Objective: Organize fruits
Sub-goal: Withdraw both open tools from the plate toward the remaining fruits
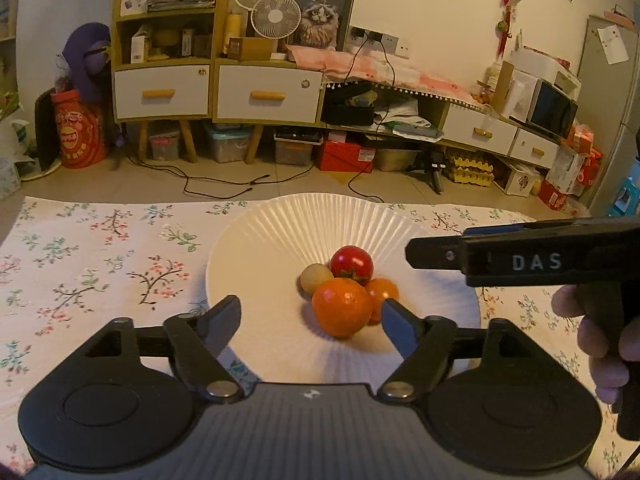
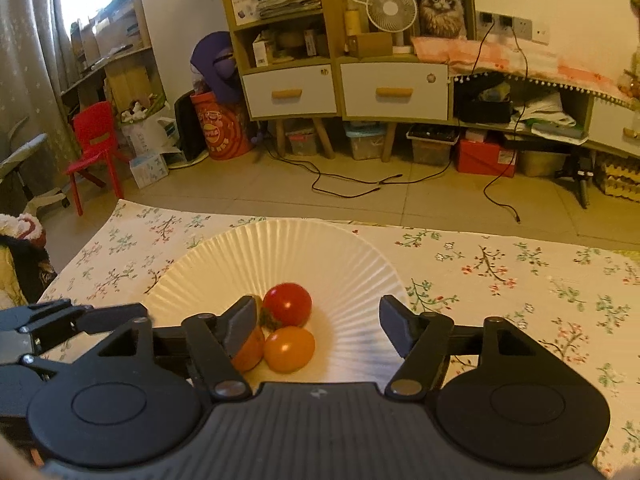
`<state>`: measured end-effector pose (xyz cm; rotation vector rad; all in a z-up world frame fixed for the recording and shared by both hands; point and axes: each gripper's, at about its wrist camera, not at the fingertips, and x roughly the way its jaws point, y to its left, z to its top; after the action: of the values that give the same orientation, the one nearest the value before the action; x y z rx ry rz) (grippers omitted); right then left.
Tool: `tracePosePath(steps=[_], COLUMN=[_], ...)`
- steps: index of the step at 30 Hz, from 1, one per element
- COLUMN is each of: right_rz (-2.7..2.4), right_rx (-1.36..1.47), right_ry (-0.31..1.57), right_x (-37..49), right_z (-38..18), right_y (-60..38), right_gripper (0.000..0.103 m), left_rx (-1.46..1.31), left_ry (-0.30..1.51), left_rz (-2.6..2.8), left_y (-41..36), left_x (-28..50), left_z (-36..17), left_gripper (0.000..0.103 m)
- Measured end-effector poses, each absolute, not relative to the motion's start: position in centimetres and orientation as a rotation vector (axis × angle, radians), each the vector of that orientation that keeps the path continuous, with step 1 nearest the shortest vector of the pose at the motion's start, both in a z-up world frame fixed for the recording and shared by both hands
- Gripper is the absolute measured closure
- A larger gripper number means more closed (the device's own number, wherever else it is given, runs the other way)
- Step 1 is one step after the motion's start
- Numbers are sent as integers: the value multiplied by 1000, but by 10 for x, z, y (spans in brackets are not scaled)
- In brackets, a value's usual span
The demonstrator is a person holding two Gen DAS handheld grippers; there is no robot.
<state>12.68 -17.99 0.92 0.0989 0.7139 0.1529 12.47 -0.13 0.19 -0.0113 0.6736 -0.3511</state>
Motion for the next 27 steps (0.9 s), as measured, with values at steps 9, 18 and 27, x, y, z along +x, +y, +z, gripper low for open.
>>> tracePosePath(steps=[9, 18, 27], right_rz=[155, 162, 164], right_rx=[58, 58, 16], right_ry=[703, 707, 689], right_x=[101, 77, 53], right_z=[19, 15, 15], right_y=[-176, -174, -166], right_gripper=[29, 26, 20], left_rx=[9, 28, 55], left_ry=[685, 688, 696], left_rz=[-343, -354, -338], left_y=[11, 23, 29], left_x=[102, 80, 60], left_z=[8, 10, 8], left_gripper=[18, 15, 7])
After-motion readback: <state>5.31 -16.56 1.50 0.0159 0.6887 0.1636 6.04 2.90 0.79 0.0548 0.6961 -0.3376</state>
